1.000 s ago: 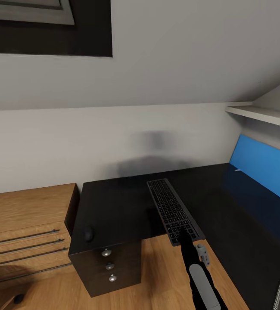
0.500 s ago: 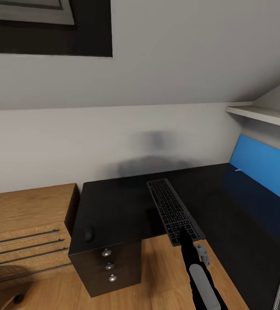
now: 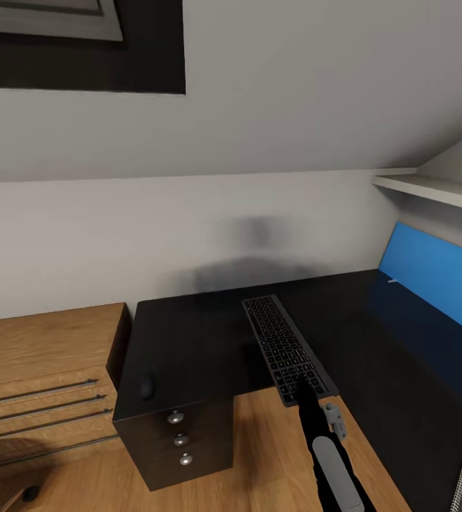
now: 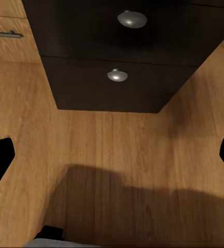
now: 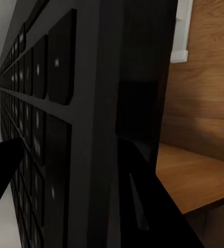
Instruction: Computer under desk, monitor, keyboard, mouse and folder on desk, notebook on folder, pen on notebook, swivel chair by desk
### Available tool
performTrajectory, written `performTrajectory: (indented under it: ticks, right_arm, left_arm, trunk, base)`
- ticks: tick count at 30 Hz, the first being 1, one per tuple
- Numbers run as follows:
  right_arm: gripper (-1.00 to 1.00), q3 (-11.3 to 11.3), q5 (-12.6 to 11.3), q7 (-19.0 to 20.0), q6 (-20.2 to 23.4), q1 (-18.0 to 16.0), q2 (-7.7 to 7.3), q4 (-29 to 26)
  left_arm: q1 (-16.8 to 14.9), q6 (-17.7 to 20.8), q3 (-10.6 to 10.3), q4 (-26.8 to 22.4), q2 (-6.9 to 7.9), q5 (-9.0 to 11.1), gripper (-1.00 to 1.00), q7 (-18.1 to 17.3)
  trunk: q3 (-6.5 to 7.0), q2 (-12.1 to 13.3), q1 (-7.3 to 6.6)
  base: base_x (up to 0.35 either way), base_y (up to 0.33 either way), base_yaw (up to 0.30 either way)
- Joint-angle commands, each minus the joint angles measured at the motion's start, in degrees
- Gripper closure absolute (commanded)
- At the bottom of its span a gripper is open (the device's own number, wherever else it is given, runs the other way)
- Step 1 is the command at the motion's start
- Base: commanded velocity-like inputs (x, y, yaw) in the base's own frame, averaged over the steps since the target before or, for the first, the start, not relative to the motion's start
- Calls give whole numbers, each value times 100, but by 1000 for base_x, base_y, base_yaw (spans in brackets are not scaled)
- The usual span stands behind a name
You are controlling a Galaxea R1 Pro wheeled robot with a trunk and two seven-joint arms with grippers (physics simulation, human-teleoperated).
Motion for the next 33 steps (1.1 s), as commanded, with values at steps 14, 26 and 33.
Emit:
performTrajectory:
  ticks: [14,26,33]
  right_arm:
    - [100,-9,-67,10,-26,-4,-107,-5]
    - [100,-3,-68,5,-26,-4,-136,-6]
    - [100,5,-68,9,-26,-4,-138,-10]
  left_arm:
    - [-6,-19,-76,385,-126,5,-100,45]
    - [-6,-18,-74,396,-127,5,-100,43]
    - [-6,-18,-74,396,-127,5,-100,43]
  trunk:
    - [-263,-573,311]
    - [-478,-1054,574]
    - [-604,-1335,728]
  base:
    - [0,0,0]
    - [0,0,0]
    - [0,0,0]
